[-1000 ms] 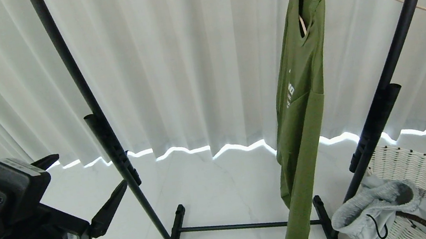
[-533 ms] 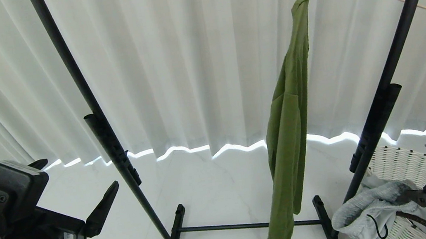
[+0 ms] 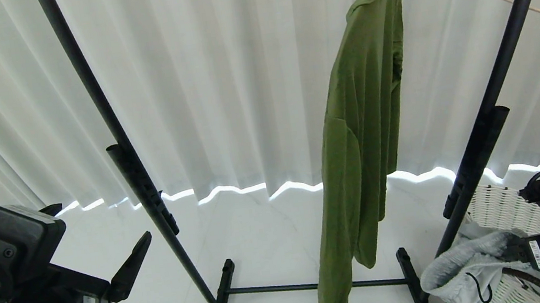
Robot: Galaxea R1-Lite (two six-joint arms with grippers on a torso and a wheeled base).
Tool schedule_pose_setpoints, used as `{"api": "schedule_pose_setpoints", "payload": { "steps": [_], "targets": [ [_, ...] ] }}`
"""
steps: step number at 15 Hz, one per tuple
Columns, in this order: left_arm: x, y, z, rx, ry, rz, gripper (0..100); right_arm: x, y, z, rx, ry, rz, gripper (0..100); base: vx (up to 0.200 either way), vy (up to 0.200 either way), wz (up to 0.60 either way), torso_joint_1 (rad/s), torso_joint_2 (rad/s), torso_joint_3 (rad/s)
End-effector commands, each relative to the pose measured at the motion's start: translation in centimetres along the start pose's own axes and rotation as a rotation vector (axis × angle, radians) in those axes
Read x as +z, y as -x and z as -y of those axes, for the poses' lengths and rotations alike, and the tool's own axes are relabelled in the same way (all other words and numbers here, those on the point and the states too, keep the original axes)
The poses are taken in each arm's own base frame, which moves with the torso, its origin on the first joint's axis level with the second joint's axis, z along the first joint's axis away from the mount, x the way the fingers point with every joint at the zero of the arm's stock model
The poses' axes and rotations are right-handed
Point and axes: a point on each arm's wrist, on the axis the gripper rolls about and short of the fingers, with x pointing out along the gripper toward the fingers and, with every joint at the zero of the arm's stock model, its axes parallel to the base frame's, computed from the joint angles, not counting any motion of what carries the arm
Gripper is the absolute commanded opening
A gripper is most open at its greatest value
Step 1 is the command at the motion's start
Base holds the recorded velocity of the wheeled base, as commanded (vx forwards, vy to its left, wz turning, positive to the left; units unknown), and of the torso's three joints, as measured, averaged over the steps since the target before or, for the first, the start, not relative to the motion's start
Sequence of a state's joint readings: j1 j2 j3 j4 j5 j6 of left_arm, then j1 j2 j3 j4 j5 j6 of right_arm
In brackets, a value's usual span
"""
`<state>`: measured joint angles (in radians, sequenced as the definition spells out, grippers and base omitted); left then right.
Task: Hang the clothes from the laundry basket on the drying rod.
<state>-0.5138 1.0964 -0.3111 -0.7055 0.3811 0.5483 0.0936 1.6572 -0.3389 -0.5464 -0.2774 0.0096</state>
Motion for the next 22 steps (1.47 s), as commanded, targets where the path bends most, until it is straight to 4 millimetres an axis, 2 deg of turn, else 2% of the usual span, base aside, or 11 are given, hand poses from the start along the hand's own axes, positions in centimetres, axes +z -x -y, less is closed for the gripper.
{"api": "schedule_pose_setpoints", "payload": {
  "steps": [1, 5, 9, 12, 14, 19, 22],
  "targets": [
    [0.0, 0.0, 0.0, -0.001, 0.000, -0.001, 100, 0.0, -0.1, 0.0, -0.002, 0.003, -0.001, 0, 0.000, 0.000, 0.00, 0.000, 0.00, 0.000],
    [-0.7, 0.5, 0.2, -0.008, -0.001, -0.009, 100, 0.9, 1.3, -0.2, -0.042, 0.008, 0.074, 0, 0.000, 0.000, 0.00, 0.000, 0.00, 0.000],
    [-0.6, 0.2, 0.3, -0.012, -0.015, -0.013, 100, 3.1, 6.0, -0.5, 0.017, 0.084, 0.299, 0, 0.000, 0.000, 0.00, 0.000, 0.00, 0.000],
    [-0.7, 0.2, 0.3, -0.013, -0.028, -0.017, 100, 6.1, 10.0, -0.2, 0.015, 0.199, 0.512, 0, 0.000, 0.000, 0.00, 0.000, 0.00, 0.000],
    [-0.6, 0.2, 0.3, -0.012, -0.027, -0.015, 100, 7.1, 12.1, -0.4, 0.033, 0.248, 0.603, 0, -0.200, 0.000, 0.00, 0.002, 0.00, 0.005],
    [-0.7, 0.2, 0.4, -0.015, -0.028, -0.021, 100, 6.0, 16.1, -1.0, 0.151, 0.342, 0.637, 0, -0.200, 0.000, 0.00, 0.003, 0.00, 0.001],
    [-0.8, 0.1, 0.5, -0.021, -0.030, -0.024, 100, 5.2, 17.2, -1.3, 0.205, 0.376, 0.646, 0, 0.000, 0.000, 0.00, 0.000, 0.00, 0.000]
  ]
}}
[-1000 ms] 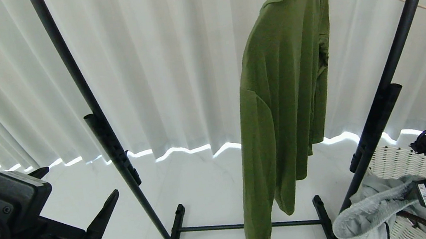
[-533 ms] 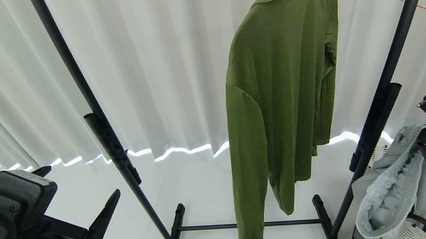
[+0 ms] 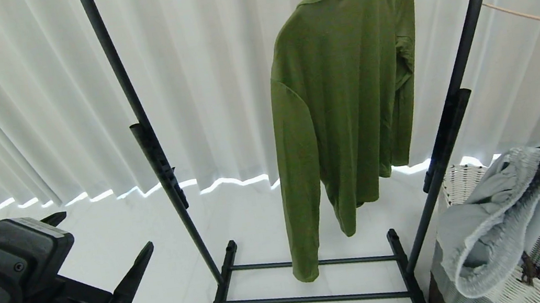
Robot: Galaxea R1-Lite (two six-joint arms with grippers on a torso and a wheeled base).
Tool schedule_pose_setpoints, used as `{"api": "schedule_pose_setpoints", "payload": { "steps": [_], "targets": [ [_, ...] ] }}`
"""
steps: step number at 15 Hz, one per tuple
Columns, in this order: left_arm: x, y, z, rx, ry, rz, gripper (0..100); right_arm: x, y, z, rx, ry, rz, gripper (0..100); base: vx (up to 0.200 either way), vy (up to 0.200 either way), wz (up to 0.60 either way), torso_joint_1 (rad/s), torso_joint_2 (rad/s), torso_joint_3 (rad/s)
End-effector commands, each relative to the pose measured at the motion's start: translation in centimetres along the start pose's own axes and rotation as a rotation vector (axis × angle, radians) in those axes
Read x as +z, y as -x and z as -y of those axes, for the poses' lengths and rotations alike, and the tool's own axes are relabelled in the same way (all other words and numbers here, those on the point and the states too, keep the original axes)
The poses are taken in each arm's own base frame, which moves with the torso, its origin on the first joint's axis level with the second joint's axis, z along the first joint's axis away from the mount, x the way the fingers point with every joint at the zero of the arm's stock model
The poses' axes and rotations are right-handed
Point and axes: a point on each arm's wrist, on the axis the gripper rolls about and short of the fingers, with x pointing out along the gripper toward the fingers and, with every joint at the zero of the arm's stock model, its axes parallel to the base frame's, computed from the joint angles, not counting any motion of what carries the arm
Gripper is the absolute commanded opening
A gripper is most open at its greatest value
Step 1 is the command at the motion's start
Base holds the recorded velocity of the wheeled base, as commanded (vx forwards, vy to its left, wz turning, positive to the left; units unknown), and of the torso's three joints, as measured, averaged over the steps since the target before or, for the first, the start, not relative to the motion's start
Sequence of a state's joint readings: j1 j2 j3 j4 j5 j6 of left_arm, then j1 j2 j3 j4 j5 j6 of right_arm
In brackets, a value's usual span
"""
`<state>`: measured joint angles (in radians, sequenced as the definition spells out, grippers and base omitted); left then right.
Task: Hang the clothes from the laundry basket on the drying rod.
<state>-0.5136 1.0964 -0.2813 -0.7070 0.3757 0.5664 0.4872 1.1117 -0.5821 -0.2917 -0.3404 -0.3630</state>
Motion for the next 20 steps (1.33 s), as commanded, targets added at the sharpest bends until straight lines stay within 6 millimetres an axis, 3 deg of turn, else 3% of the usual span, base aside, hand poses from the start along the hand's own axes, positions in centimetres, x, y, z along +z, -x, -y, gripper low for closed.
{"api": "schedule_pose_setpoints", "payload": {
  "steps": [1, 3, 9, 12, 17, 20],
  "targets": [
    [0.0, -0.1, 0.1, -0.003, -0.003, -0.004, 100, 0.5, 1.2, -0.1, 0.024, -0.004, 0.053, 0, 0.000, 0.000, 0.00, 0.000, 0.00, 0.000],
    [0.1, -0.2, 0.0, -0.002, -0.004, -0.003, 100, 1.3, 1.2, -0.2, 0.040, 0.008, 0.080, 0, 0.000, 0.000, 0.00, 0.000, 0.00, 0.000],
    [1.1, -1.4, 0.0, -0.001, 0.008, -0.001, 100, 3.5, 0.6, -0.7, 0.079, 0.022, 0.125, 0, 0.000, 0.200, 0.00, 0.005, 0.00, 0.006],
    [1.0, -1.6, 0.2, -0.030, 0.011, 0.010, 100, 5.6, 0.5, -1.2, 0.117, 0.016, 0.185, 0, 0.000, 0.000, 0.00, 0.000, 0.00, 0.000],
    [1.1, -2.1, 1.1, -0.249, -0.007, 0.109, 100, 9.4, 0.9, -3.4, 0.218, 0.011, 0.289, 0, 0.000, 0.000, 0.00, 0.000, 0.00, 0.000],
    [2.2, -2.2, 2.5, -0.421, 0.053, 0.193, 100, 10.8, 1.6, -4.4, 0.261, 0.005, 0.334, 0, 0.000, 0.000, 0.00, 0.000, 0.00, 0.000]
  ]
}}
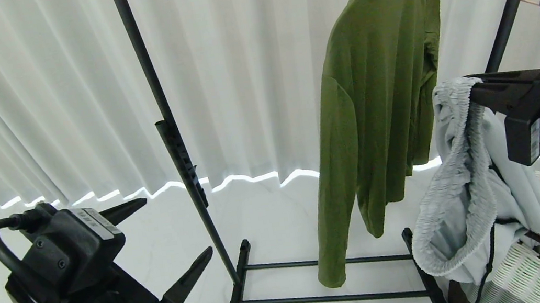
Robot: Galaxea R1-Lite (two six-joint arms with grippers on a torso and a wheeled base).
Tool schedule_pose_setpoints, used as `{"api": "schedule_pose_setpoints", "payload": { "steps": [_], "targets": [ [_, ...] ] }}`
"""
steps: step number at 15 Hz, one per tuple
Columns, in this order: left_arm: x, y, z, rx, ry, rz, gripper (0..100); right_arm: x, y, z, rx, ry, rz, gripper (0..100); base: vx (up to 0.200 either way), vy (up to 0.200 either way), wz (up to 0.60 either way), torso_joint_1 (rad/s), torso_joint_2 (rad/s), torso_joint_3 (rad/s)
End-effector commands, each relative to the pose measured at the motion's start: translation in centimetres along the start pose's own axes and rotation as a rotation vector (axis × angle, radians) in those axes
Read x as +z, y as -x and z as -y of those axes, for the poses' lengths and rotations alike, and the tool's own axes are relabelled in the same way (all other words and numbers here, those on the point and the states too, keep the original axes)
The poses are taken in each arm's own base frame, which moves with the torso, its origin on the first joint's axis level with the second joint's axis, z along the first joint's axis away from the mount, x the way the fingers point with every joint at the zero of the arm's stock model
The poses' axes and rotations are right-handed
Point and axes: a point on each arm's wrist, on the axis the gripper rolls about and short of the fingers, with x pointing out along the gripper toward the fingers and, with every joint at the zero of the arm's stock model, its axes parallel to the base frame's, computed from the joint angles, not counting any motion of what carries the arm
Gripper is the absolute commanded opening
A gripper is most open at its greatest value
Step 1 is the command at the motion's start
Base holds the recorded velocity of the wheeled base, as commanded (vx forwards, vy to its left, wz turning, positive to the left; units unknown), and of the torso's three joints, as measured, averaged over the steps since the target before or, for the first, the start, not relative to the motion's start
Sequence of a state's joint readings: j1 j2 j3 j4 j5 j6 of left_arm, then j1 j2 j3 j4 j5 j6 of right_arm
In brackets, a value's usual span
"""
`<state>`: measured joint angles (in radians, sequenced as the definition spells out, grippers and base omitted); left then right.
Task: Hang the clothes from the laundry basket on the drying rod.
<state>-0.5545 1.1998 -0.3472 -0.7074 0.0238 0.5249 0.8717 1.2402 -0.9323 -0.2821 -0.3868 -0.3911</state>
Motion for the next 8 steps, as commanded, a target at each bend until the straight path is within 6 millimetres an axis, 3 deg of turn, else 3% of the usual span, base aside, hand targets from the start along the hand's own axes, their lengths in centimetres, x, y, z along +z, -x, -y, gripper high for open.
{"api": "schedule_pose_setpoints", "payload": {
  "steps": [1, 4, 8],
  "targets": [
    [1.6, -1.1, 1.4, -0.126, 0.105, 0.064, 100, 0.8, -0.3, -1.0, 0.044, 0.000, 0.023, 0, 0.000, 0.000, 0.00, 0.000, 0.00, 0.000],
    [4.8, -4.0, 3.8, -0.242, 0.236, 0.105, 100, 2.5, -0.2, -2.2, 0.105, -0.014, 0.079, 0, 0.000, 0.000, 0.00, 0.000, 0.00, 0.000],
    [5.4, -7.6, 8.6, -0.396, 0.334, 0.037, 100, 3.9, -0.6, -3.6, 0.162, -0.021, 0.115, 0, 0.000, 0.000, 0.00, 0.000, 0.00, 0.000]
  ]
}}
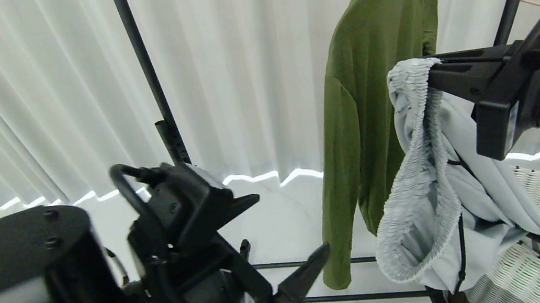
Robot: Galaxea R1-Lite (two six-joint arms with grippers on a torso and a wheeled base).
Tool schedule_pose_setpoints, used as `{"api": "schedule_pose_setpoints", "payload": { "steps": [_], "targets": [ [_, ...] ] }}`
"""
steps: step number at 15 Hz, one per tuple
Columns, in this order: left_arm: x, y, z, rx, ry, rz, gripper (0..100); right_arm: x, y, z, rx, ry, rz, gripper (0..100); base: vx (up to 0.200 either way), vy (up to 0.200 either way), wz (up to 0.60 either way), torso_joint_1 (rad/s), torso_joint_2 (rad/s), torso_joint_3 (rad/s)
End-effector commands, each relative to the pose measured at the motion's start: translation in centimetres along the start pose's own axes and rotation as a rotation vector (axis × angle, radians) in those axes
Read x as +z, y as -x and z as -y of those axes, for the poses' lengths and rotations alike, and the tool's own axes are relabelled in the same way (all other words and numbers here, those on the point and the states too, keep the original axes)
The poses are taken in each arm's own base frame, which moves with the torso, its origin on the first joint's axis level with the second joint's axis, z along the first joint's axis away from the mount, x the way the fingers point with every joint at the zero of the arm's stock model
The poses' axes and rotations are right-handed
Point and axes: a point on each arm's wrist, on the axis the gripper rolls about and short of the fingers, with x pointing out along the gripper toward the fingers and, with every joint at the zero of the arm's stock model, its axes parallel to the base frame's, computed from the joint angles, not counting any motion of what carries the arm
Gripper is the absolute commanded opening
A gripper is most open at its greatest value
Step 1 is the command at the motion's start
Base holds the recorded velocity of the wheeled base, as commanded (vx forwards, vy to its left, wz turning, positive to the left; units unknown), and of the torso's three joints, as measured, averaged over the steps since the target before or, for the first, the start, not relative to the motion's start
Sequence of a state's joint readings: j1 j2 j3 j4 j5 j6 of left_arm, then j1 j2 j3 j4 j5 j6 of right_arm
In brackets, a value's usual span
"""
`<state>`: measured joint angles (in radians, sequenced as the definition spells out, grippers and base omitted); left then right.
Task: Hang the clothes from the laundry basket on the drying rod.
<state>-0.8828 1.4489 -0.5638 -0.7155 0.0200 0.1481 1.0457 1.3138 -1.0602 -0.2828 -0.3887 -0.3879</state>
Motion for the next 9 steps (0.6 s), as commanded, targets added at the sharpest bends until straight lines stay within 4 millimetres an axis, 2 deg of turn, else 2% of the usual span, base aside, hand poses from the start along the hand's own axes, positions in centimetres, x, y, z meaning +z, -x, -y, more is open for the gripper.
{"api": "schedule_pose_setpoints", "payload": {
  "steps": [1, 5, 9],
  "targets": [
    [-1.2, -4.1, 2.3, -0.079, 0.047, -0.058, 100, 0.3, -0.5, -0.9, 0.034, 0.002, 0.006, 0, 0.000, 0.000, 0.00, 0.000, 0.00, 0.000],
    [-3.5, -7.2, 2.3, -0.054, 0.146, -0.074, 100, 0.8, -0.2, -1.6, 0.066, 0.000, 0.025, 0, 0.000, 0.000, 0.00, 0.000, 0.00, 0.000],
    [-6.0, -8.9, 2.0, -0.037, 0.156, -0.114, 100, 0.9, -0.1, -1.5, 0.063, -0.002, 0.026, 0, 0.000, 0.000, 0.00, 0.000, 0.00, 0.000]
  ]
}}
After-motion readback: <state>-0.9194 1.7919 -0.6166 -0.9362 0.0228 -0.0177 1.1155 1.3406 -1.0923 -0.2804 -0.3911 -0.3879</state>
